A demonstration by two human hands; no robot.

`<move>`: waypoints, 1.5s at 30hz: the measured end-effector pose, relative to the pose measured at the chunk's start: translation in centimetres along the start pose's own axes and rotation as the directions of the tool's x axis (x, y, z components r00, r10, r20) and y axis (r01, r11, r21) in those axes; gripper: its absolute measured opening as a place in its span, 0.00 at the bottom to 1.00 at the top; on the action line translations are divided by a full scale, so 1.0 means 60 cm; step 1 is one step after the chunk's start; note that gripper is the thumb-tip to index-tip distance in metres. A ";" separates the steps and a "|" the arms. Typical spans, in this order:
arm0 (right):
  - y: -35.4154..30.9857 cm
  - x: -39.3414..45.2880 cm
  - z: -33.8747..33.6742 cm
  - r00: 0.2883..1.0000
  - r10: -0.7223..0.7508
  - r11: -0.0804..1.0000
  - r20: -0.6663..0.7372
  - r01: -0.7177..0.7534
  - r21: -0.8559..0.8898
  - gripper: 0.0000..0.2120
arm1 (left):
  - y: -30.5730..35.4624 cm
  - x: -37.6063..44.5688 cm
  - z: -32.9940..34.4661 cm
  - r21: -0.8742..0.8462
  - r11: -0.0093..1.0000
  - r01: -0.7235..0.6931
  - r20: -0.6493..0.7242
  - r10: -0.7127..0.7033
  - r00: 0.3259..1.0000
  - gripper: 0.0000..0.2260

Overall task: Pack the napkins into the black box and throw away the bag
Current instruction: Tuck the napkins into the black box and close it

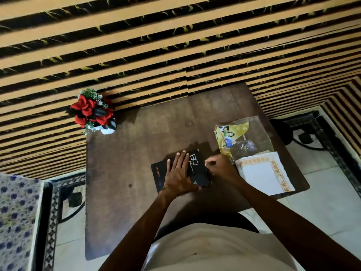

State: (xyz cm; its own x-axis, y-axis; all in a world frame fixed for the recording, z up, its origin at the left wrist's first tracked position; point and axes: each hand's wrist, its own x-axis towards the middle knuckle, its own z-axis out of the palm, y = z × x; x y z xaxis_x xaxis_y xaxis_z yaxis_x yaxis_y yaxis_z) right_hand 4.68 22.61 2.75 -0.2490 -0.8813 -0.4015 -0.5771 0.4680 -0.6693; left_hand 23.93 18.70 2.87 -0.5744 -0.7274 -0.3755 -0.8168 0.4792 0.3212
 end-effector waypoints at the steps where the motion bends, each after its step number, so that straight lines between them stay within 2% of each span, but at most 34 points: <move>1: 0.002 0.002 -0.002 1.000 0.010 1.000 -0.013 -0.011 -0.018 0.11 | 0.000 0.000 -0.001 0.003 1.000 0.003 0.005 -0.003 1.000 0.59; 4: 0.016 -0.003 -0.014 0.997 0.007 0.995 -0.075 -0.015 -0.102 0.11 | 0.005 -0.003 -0.003 -0.003 1.000 0.009 0.010 -0.009 1.000 0.58; 7: 0.045 -0.009 -0.027 0.988 0.034 0.994 -0.148 -0.049 -0.098 0.10 | 0.006 0.000 -0.003 -0.034 0.999 0.003 0.014 -0.003 1.000 0.55; 9: 0.058 -0.012 -0.023 0.987 0.038 0.992 -0.159 -0.057 -0.115 0.15 | 0.011 0.001 -0.005 -0.056 0.998 -0.001 0.031 0.003 1.000 0.52; 12: 0.060 -0.016 0.001 0.991 0.021 0.990 -0.131 -0.039 -0.133 0.22 | 0.033 0.008 -0.014 -0.144 0.989 0.021 0.017 -0.019 1.000 0.40; 14: 0.060 -0.018 0.014 0.994 0.040 0.986 -0.105 -0.057 -0.158 0.26 | 0.043 0.017 -0.019 -0.197 0.979 0.061 -0.064 -0.075 0.995 0.28; 17: 0.081 -0.021 0.017 0.993 0.061 0.962 -0.097 -0.084 -0.261 0.22 | 0.076 0.032 -0.016 -0.155 0.981 0.120 -0.090 -0.135 0.987 0.15; 18: 0.161 -0.042 -0.038 0.994 0.100 0.958 -0.042 -0.108 -0.267 0.20 | 0.175 0.043 0.015 -0.127 0.980 0.151 -0.075 -0.161 0.984 0.14; 21: 0.193 -0.065 -0.060 0.988 0.156 0.961 0.020 -0.147 -0.235 0.16 | 0.200 0.039 0.034 -0.019 0.976 0.218 -0.032 -0.218 0.975 0.20; 22: 0.186 -0.073 -0.069 0.989 0.141 0.967 -0.039 -0.146 -0.208 0.15 | 0.190 0.038 0.036 0.012 0.975 0.220 -0.005 -0.220 0.975 0.24; 23: 0.228 -0.093 -0.113 0.984 0.124 0.973 -0.125 -0.145 -0.180 0.14 | 0.237 0.041 0.055 0.038 0.972 0.230 0.030 -0.232 0.972 0.28; 25: 0.239 -0.105 -0.144 0.928 0.095 0.981 -0.360 -0.150 -0.127 0.15 | 0.227 0.037 0.052 0.102 0.970 0.220 0.080 -0.228 0.970 0.38; 27: 0.258 -0.101 -0.164 0.865 0.174 0.974 -0.470 -0.223 -0.049 0.21 | 0.198 0.036 0.041 0.178 0.960 0.217 0.137 -0.243 0.960 0.48; 28: 0.261 -0.099 -0.174 0.847 0.260 0.951 -0.464 -0.307 -0.028 0.26 | 0.179 0.039 0.034 0.188 0.956 0.225 0.168 -0.257 0.952 0.53; 30: 0.297 -0.081 -0.189 0.819 0.446 0.880 -0.361 -0.476 0.008 0.39 | 0.152 0.041 0.015 0.189 0.952 0.242 0.210 -0.280 0.937 0.60; 32: 0.336 -0.068 -0.201 0.812 0.556 0.831 -0.175 -0.547 0.101 0.50 | 0.140 0.043 0.003 0.209 0.949 0.237 0.237 -0.284 0.929 0.63; 34: 0.405 -0.035 -0.184 0.820 0.571 0.806 -0.039 -0.551 0.217 0.52 | 0.122 0.042 -0.006 0.247 0.944 0.220 0.233 -0.278 0.932 0.63; 36: 0.471 -0.004 -0.176 0.855 0.518 0.821 0.021 -0.504 0.270 0.52 | 0.119 0.040 -0.002 0.268 0.939 0.215 0.207 -0.274 0.939 0.64; 38: 0.452 -0.012 -0.201 0.867 0.497 0.812 0.048 -0.483 0.328 0.44 | 0.124 0.038 0.008 0.269 0.938 0.217 0.168 -0.268 0.949 0.64; 41: 0.358 -0.057 -0.243 0.874 0.461 0.771 0.153 -0.480 0.419 0.21 | 0.127 0.037 0.013 0.253 0.942 0.218 0.157 -0.263 0.952 0.65; 43: 0.335 -0.066 -0.258 0.867 0.427 0.743 0.258 -0.499 0.447 0.12 | 0.127 0.040 0.015 0.259 0.938 0.229 0.165 -0.277 0.947 0.66; 45: 0.322 -0.069 -0.266 0.833 0.433 0.730 0.344 -0.548 0.408 0.08 | 0.129 0.041 0.017 0.272 0.934 0.232 0.169 -0.283 0.944 0.66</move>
State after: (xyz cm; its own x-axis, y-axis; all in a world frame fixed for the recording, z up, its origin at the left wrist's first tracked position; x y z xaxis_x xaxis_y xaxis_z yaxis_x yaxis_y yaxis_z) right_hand -17.85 34.27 1.48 -0.1895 -0.5096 -0.8393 0.0325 0.8510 -0.5241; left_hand 16.17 21.12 3.53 -0.3199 -0.7395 -0.5922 -0.9106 0.4127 -0.0235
